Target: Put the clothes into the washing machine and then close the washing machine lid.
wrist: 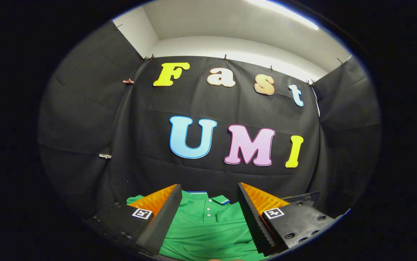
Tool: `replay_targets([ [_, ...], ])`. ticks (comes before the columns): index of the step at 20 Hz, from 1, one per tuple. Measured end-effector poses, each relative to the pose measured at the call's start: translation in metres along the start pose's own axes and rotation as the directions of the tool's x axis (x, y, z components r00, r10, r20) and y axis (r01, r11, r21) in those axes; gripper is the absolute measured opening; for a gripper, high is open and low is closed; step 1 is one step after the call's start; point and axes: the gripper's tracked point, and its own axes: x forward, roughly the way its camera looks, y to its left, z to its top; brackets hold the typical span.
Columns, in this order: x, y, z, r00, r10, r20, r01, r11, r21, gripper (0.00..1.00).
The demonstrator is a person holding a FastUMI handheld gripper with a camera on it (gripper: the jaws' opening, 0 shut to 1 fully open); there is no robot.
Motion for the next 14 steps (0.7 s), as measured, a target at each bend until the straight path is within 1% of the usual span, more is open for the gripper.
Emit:
replay_targets([
  [5, 0.011, 0.002, -0.015, 0.998, 0.015, -0.058, -0.015, 1.0, -0.009, 0.95],
  [8, 0.02, 0.009, -0.03, 0.988, 0.049, -0.146, -0.055, 0.998, -0.037, 0.95],
  [9, 0.023, 0.007, -0.038, 0.98, 0.051, -0.19, -0.06, 0.997, -0.044, 0.95],
  [11, 0.025, 0.005, -0.051, 0.96, 0.062, -0.274, -0.068, 0.998, -0.014, 0.95],
  [12, 0.026, 0.005, -0.056, 0.945, 0.069, -0.318, -0.07, 0.998, 0.01, 0.95],
  [14, 0.027, 0.009, -0.072, 0.904, 0.1, -0.415, -0.088, 0.995, 0.049, 0.95],
])
